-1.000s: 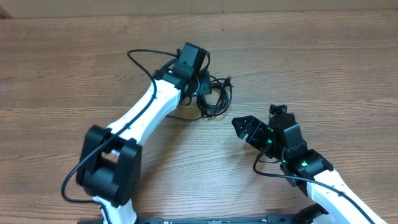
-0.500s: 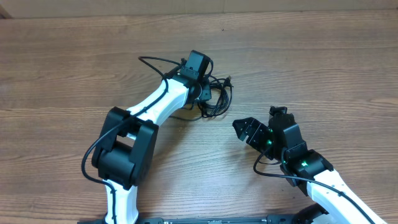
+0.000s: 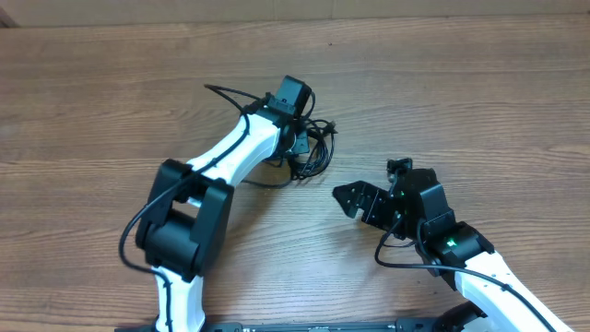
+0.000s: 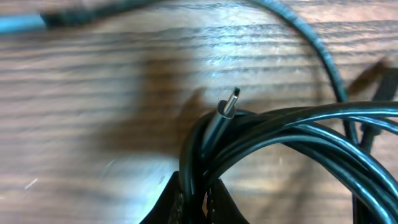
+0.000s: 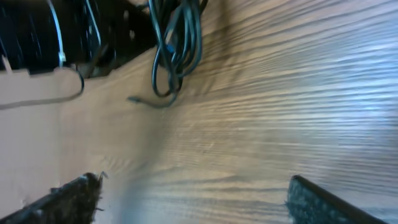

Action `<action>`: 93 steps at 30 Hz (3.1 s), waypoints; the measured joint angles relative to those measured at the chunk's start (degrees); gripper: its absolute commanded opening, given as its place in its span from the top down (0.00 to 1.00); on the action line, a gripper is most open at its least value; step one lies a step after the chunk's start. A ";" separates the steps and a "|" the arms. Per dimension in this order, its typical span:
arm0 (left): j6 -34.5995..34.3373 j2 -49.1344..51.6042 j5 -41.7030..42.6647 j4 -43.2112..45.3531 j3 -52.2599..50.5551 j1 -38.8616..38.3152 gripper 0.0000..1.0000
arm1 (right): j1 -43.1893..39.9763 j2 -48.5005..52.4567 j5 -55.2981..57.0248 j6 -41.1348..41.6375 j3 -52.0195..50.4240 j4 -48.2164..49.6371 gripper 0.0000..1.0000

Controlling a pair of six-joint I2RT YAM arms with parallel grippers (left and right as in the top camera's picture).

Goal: Untangle cables

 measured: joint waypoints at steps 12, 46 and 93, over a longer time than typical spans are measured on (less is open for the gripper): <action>-4.15 -11.08 0.24 -7.65 0.59 0.00 0.96 | 0.00 1.70 -9.16 6.45 0.04 12.04 0.07; -6.38 -11.08 24.30 -10.45 0.57 2.84 0.96 | 0.28 18.69 -4.42 13.53 2.21 22.91 0.96; 4.17 -53.16 8.55 -32.37 1.31 12.09 0.96 | 0.31 19.21 5.29 6.67 0.90 12.57 0.00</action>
